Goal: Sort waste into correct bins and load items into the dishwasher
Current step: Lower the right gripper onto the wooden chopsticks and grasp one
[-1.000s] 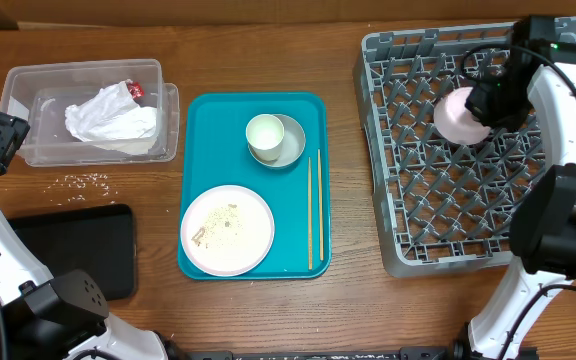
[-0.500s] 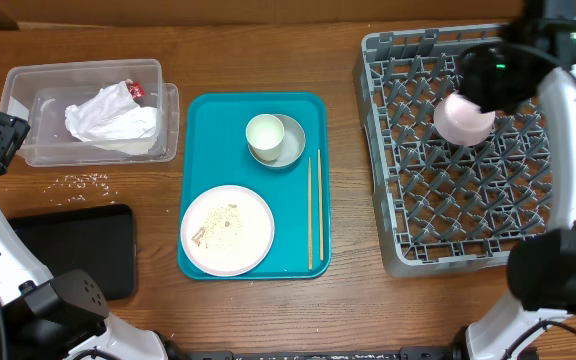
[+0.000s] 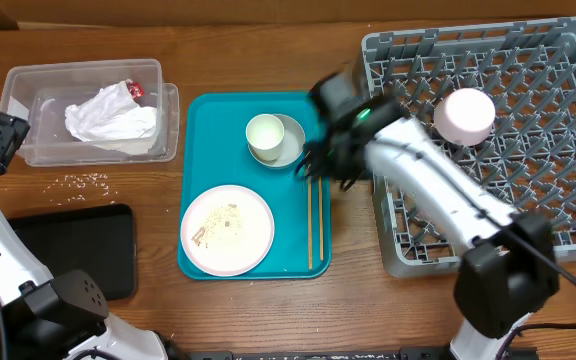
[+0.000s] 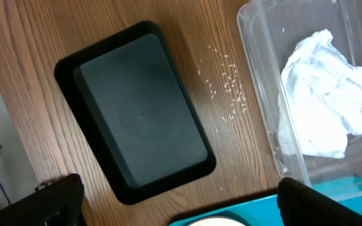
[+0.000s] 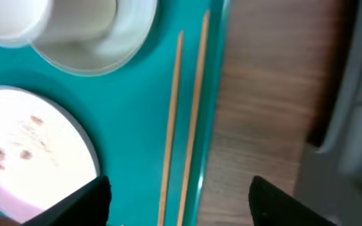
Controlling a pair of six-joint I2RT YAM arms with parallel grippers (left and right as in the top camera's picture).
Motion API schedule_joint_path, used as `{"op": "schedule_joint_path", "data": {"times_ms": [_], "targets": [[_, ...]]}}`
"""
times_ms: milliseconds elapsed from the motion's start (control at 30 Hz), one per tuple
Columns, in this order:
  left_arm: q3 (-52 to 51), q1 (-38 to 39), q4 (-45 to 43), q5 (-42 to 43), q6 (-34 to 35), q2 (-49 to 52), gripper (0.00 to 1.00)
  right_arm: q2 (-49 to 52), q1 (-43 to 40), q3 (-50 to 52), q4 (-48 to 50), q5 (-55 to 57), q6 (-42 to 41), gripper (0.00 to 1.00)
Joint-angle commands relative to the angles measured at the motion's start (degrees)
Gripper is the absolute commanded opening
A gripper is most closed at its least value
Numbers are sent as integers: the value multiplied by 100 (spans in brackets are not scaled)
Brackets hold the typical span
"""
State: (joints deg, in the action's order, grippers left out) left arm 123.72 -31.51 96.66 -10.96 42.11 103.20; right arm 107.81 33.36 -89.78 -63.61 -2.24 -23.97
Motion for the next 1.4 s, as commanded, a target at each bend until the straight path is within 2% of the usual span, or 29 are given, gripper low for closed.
{"op": "schedule_joint_path", "data": {"times_ms": [0, 100, 233, 400, 600, 833, 1367], "targets": [[0, 2, 11, 7, 120, 57, 100, -33, 448, 409, 317, 953, -529, 63], [0, 2, 11, 7, 120, 57, 100, -20, 833, 588, 629, 1169, -529, 56], [0, 2, 11, 7, 120, 57, 100, 90, 1099, 595, 634, 1200, -675, 60], [0, 2, 11, 7, 120, 57, 100, 337, 1093, 595, 597, 1224, -922, 59], [0, 2, 11, 4, 120, 57, 100, 682, 1095, 597, 367, 422, -922, 59], [0, 2, 11, 7, 120, 57, 100, 881, 1093, 614, 240, -4, -933, 49], [0, 2, 11, 7, 120, 57, 100, 1180, 1088, 614, 11, -372, -931, 43]]}}
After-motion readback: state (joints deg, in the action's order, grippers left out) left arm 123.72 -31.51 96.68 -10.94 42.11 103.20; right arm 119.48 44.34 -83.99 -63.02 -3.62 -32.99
